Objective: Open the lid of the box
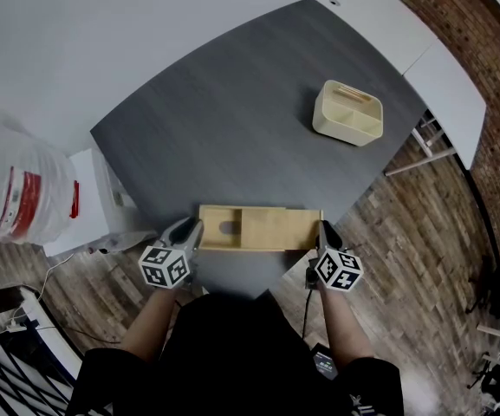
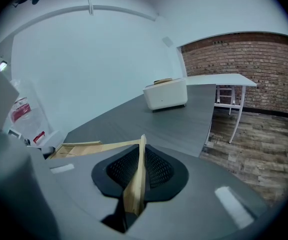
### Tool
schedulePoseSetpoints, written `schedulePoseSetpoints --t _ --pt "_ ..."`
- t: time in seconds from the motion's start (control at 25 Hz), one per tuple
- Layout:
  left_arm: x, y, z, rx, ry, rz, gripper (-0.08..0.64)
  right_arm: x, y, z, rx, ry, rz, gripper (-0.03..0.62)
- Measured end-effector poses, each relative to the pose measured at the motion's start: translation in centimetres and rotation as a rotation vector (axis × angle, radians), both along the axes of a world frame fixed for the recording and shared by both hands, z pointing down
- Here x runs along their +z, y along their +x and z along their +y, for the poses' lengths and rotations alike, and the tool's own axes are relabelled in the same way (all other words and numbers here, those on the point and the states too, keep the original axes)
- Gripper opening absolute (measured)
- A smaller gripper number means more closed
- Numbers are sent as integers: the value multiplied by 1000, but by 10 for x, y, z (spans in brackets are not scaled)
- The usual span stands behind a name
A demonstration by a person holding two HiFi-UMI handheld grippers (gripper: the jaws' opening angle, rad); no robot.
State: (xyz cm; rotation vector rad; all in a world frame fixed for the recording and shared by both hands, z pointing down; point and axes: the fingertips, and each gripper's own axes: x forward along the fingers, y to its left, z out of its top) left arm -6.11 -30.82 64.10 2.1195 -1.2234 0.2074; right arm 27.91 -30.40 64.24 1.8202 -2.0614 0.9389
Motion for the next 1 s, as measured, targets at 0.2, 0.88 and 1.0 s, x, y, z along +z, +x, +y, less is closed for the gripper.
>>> schedulePoseSetpoints --t 0.2,0.88,1.0 --pt "0 1 0 2 3 -9 86 1 7 0 21 -4 10 38" --pt "1 0 -1 17 7 -44 86 2 18 0 24 -8 95 34" --pt "0 4 0 22 -1 -40 43 2 22 0 29 -9 104 34"
